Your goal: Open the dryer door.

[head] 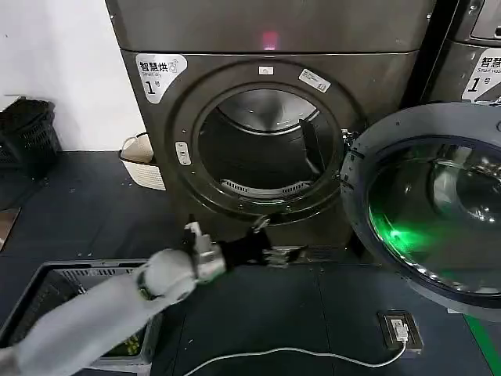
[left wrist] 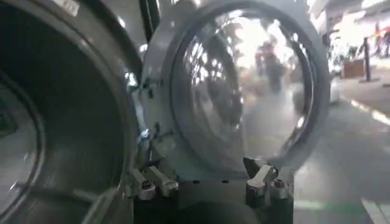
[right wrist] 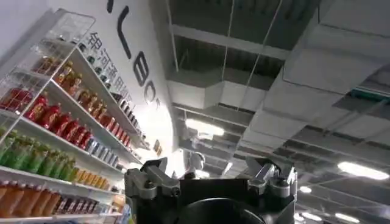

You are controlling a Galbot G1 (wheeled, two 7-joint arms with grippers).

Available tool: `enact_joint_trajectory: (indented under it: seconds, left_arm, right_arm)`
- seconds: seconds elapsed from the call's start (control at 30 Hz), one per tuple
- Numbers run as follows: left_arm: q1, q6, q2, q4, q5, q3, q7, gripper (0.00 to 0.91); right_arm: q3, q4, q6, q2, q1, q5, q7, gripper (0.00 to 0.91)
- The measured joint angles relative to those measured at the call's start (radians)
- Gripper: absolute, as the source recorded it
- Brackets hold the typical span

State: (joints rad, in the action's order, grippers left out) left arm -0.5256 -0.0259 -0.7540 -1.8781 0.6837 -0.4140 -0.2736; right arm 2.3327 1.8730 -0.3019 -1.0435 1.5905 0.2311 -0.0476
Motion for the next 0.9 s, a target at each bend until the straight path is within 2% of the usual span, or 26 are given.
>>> enact_joint_trajectory:
  seconds: [0.2,0.53,0.73,0.9]
  left_arm:
    - [-0.065,0.079,0.16,-0.068,-0.006,0.056,0.001,0.907]
    - [-0.18,0.272,0.393,-0.118,-0.063,0.157,-0.004,0.907]
    - [-0.206,0.37,0.486,-0.108,-0.122,0.193,-0.064,0.907]
    - [-0.215,0.401,0.547,-0.073,-0.19,0.245,-0.18,0.907]
  right_arm:
    - [-0.006,0.004,-0.002,0.0,-0.007,-0.002,0.0,0.907]
    - [-0.017,0.0,-0.001,-0.01,-0.015,-0.002,0.0,0.907]
    - [-0.023,0.0,0.001,-0.013,-0.014,-0.002,-0.003,0.907]
    - [-0.034,0.004,0.004,-0.018,-0.021,-0.003,-0.005,0.907]
